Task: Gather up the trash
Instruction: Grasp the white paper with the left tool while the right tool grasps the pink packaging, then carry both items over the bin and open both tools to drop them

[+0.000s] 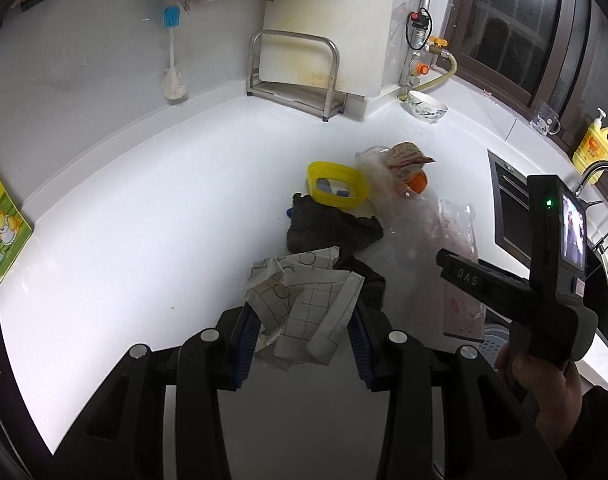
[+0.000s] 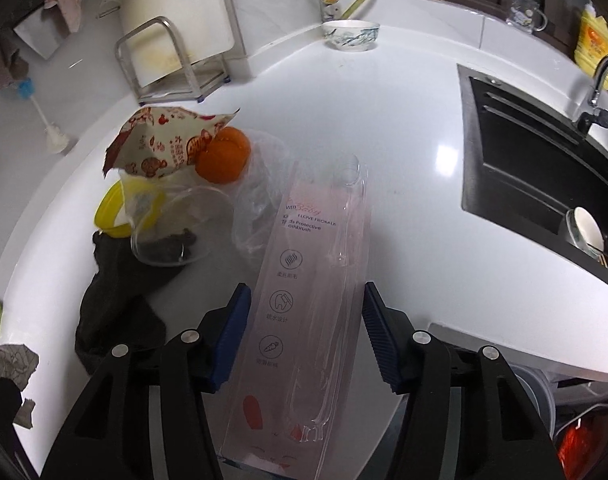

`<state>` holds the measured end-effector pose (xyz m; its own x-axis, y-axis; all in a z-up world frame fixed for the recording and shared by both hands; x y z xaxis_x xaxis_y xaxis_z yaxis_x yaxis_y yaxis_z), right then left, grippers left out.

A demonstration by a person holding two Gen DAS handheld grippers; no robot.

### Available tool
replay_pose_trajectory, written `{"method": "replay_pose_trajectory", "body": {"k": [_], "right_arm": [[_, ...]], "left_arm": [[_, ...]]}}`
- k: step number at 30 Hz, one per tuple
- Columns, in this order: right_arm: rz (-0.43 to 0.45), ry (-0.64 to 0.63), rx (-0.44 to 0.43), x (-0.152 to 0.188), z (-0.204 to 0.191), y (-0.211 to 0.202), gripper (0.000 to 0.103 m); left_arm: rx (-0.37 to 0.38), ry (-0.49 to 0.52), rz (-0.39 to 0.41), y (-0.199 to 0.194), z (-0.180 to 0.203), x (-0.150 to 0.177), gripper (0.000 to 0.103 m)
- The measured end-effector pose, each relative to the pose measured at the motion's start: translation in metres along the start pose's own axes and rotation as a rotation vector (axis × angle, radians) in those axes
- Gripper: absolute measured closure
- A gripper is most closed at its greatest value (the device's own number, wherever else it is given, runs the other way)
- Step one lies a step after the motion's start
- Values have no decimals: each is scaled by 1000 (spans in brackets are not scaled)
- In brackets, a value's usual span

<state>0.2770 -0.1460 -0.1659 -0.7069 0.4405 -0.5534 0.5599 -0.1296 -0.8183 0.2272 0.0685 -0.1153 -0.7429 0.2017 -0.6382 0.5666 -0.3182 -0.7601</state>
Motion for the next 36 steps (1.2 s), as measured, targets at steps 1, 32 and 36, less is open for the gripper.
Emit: {"method": "replay_pose_trajectory", "body": {"k": [1, 32, 36], "right_arm": [[-1, -12, -9, 1, 1, -1, 48], [28, -213, -119, 39, 81, -74, 49], [12, -247, -122, 56, 105, -88, 49]], "left_arm": [[-3, -1, 1, -2, 2, 1, 63], [-34, -18, 24, -37, 96, 41, 63], [-36, -22, 18, -42, 119, 55, 63]]}}
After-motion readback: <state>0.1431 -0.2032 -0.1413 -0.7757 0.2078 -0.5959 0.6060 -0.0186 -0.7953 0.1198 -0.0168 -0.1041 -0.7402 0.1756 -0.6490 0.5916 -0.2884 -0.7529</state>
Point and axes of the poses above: each gripper's, at about its wrist camera, not at the fingertips, and y roughly the way its jaws point, z to its right, x to its underside, the point moved 7 cm from there along y, roughly the way its jaws point, and after that the axes turned 1 degree about -y, right-handed, at the moved point
